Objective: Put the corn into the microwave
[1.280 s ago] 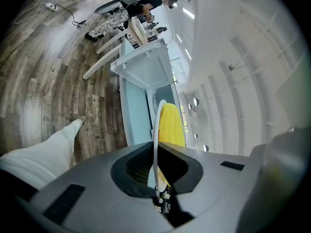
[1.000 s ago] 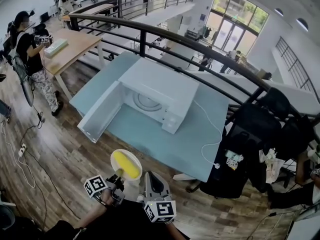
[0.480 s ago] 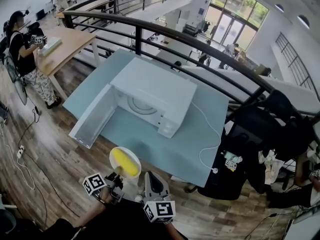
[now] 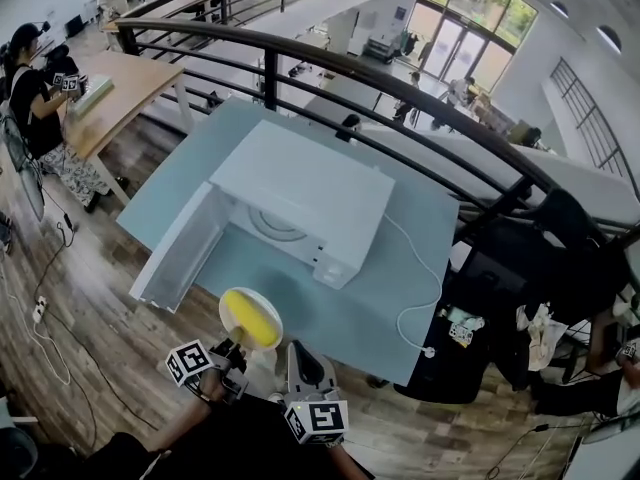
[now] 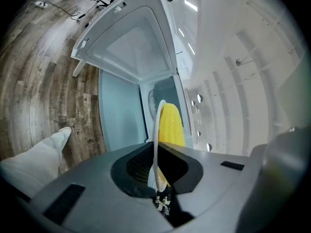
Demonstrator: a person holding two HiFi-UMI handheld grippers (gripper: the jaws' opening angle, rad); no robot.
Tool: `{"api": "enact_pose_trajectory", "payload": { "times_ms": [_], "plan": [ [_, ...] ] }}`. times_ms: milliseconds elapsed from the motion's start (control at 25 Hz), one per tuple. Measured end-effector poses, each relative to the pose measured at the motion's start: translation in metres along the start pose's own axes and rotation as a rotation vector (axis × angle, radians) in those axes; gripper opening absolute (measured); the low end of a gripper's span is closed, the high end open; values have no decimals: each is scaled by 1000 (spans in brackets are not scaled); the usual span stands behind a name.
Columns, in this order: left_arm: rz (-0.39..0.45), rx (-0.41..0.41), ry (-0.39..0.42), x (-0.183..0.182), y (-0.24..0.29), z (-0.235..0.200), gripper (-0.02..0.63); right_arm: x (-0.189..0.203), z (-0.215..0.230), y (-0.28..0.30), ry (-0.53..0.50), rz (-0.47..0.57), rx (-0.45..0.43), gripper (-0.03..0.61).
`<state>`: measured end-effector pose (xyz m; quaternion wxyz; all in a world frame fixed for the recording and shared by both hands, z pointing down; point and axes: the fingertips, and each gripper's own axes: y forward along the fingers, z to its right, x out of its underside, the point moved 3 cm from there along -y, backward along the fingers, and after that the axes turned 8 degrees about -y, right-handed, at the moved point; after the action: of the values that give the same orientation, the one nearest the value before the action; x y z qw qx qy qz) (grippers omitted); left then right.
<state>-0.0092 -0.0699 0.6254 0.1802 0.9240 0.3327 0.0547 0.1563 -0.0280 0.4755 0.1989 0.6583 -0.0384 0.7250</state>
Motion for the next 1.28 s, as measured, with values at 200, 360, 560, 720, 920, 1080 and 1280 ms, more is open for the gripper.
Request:
{"api": "enact_pose_trajectory", "payload": {
  "times_ms": [200, 360, 560, 720, 920, 1080, 1280],
  "plan": [
    [0, -6, -5, -19, 22, 9, 18, -8, 5, 24, -7, -7, 0, 9],
    [3, -7, -5, -34, 39, 16, 18, -13, 10, 40, 0, -18, 16, 9],
    [15, -1, -4, -49, 68, 21, 18, -14, 21, 59, 3, -37, 35, 9],
    [15, -1, -5, -66, 90, 25, 18, -20, 21, 80, -10, -56, 42, 9],
    [13, -5, -22, -84, 115, 23, 18, -23, 22, 106, -21, -67, 41, 9],
    [4, -19, -16, -97, 133, 21, 18, -27, 24, 129, -26, -67, 34, 9],
    [1, -34, -9, -114, 150, 19, 18, -34, 21, 154, -33, -57, 19, 9]
  ]
}}
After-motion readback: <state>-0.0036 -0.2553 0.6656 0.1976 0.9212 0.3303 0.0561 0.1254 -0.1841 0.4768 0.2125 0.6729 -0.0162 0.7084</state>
